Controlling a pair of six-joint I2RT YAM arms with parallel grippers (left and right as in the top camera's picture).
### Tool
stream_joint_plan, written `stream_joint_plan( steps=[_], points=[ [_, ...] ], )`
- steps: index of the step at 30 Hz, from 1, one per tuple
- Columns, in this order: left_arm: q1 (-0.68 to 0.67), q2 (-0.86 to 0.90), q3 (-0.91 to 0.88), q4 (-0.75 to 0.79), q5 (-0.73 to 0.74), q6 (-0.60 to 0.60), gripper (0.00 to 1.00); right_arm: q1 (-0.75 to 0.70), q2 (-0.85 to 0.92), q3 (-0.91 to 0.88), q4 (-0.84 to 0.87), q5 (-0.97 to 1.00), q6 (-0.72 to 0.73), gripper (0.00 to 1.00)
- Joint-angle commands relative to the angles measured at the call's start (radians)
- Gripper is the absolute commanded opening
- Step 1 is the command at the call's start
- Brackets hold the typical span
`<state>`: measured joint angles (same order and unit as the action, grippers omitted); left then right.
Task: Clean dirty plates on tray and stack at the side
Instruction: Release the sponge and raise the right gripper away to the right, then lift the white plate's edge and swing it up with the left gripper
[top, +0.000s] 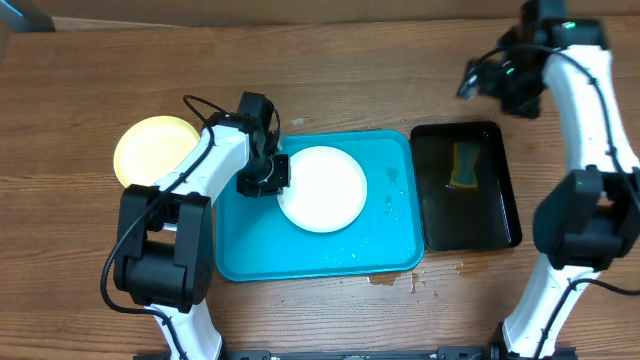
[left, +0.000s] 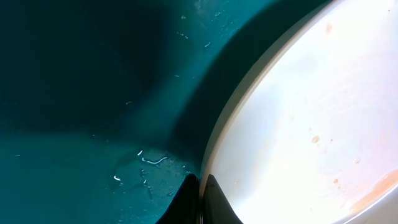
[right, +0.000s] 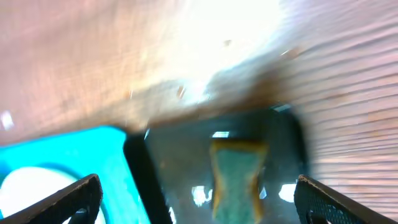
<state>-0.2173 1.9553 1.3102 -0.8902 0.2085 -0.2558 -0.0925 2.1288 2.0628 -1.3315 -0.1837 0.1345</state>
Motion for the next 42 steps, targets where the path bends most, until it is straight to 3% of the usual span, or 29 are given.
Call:
stream_joint_plan(
  steps=[1, 15, 30, 36, 42],
  points=[
    [-0.021, -0.007, 0.021, 0.007, -0.013, -0.001, 0.04, -0.093, -0.034, 0.039, -0.002, 0.073, 0.057, 1.00],
    [-0.066, -0.007, 0.051, -0.001, -0.121, -0.036, 0.04, -0.335, -0.034, 0.032, -0.024, 0.086, 0.056, 1.00],
    [-0.067, -0.007, 0.521, -0.352, -0.124, 0.013, 0.04, -0.343, -0.034, 0.032, -0.024, 0.086, 0.056, 1.00],
    [-0.150, -0.007, 0.617, -0.328, -0.190, -0.018, 0.04, -0.343, -0.034, 0.032, -0.024, 0.086, 0.056, 1.00],
    [-0.320, -0.007, 0.623, -0.190, -0.319, -0.064, 0.04, -0.343, -0.034, 0.032, -0.024, 0.086, 0.056, 1.00]
  ],
)
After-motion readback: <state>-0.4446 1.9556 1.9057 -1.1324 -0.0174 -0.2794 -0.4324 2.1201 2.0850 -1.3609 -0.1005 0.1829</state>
